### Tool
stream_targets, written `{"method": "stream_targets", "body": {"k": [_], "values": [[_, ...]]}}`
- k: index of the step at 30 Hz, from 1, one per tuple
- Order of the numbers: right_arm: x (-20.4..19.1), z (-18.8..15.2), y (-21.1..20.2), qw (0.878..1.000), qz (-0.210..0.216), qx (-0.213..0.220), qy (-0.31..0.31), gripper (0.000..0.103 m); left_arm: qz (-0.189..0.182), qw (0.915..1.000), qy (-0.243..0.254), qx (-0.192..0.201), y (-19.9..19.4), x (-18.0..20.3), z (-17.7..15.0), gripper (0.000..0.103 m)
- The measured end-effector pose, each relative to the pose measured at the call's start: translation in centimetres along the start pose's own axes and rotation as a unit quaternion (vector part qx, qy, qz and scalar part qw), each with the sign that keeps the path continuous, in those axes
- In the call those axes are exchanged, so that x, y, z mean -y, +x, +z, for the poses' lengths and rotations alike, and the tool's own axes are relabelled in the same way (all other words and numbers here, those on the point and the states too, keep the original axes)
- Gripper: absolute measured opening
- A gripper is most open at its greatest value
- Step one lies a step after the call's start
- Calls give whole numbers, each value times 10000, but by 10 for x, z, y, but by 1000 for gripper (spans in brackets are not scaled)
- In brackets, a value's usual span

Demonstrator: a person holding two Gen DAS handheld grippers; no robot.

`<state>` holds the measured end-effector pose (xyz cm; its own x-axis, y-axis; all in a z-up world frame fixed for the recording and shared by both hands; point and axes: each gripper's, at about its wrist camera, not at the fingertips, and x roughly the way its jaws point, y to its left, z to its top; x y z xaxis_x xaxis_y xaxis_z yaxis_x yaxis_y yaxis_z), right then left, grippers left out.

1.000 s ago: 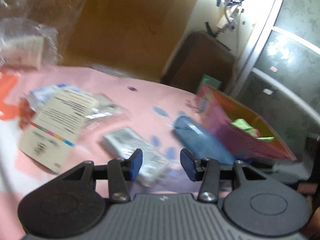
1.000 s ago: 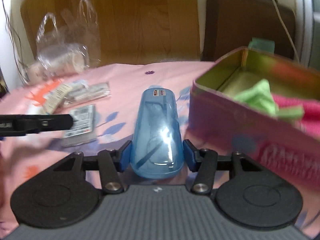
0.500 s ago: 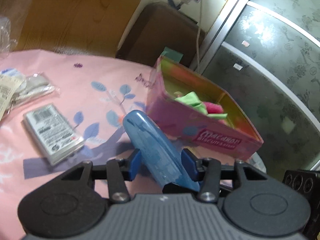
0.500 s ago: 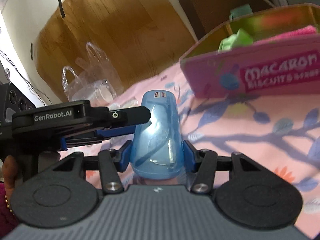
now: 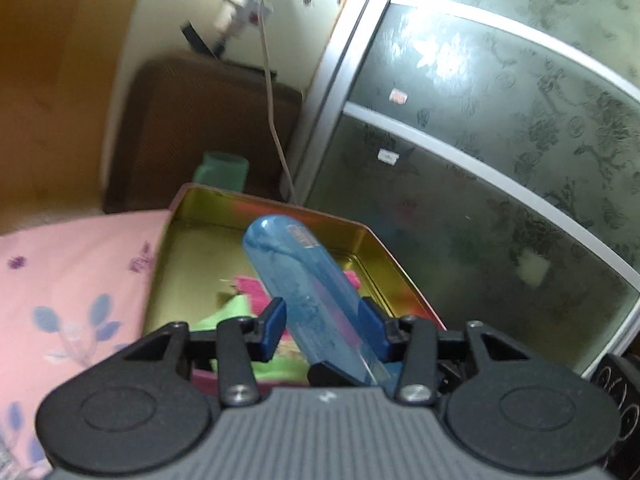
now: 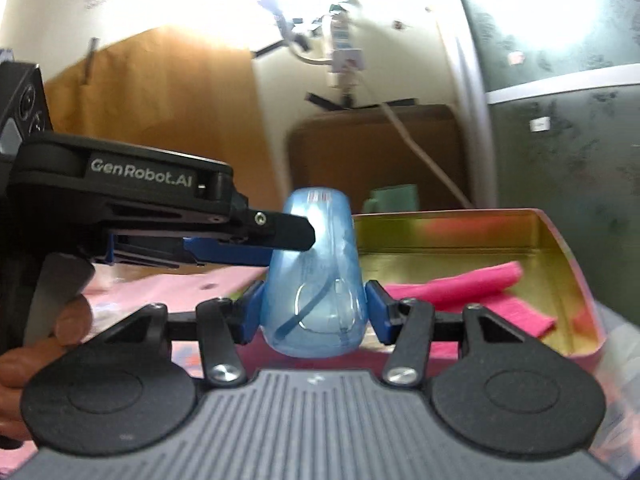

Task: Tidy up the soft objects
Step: 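Carry the blue case into the tin with both tools and release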

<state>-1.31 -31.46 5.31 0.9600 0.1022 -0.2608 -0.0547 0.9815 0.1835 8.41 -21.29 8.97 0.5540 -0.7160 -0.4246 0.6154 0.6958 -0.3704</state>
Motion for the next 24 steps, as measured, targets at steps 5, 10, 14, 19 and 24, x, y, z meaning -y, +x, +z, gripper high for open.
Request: {"method": "stream_targets", "body": {"k": [5,10,14,19,24], "values": [[18,-1,27,9968,-648,-128,-451,58,322,9993,30,-185,36,8,-1,37],[36,-14,27,9882,-1459,-39,-470,61,355,9992,-9,-193,22,2,-14,37],[37,-16,10,9901,-1393,124,-122,61,435,9989,97,-121,-11,-4,-31,37],[7,-20,-13,9935,-1081,355,-95,61,579,9980,197,-152,-64,-22,-67,37],[-41,-24,-20,9980,-415,310,-355,61,1019,9944,-91,-251,-120,-65,-107,37]]}}
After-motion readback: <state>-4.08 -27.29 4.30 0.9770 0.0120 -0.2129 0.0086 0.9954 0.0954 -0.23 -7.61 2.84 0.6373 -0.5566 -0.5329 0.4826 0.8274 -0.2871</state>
